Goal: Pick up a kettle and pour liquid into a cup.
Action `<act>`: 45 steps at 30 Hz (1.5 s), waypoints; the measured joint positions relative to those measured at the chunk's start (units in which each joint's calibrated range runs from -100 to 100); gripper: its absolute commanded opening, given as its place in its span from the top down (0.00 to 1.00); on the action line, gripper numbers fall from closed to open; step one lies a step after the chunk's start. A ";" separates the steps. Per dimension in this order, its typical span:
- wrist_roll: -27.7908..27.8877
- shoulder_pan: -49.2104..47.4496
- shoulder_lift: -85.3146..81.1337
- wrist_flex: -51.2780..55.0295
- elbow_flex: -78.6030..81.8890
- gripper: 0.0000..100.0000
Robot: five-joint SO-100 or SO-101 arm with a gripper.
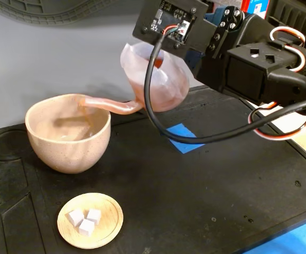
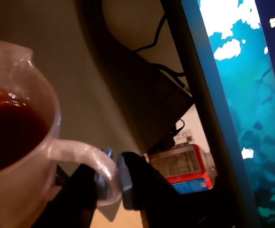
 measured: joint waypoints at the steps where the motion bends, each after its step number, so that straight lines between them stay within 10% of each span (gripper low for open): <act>1: 0.68 0.08 0.00 0.00 0.00 0.99; 34: 2.78 2.04 0.34 0.00 -2.34 0.99; 45: -17.81 4.99 0.34 -0.18 2.14 0.99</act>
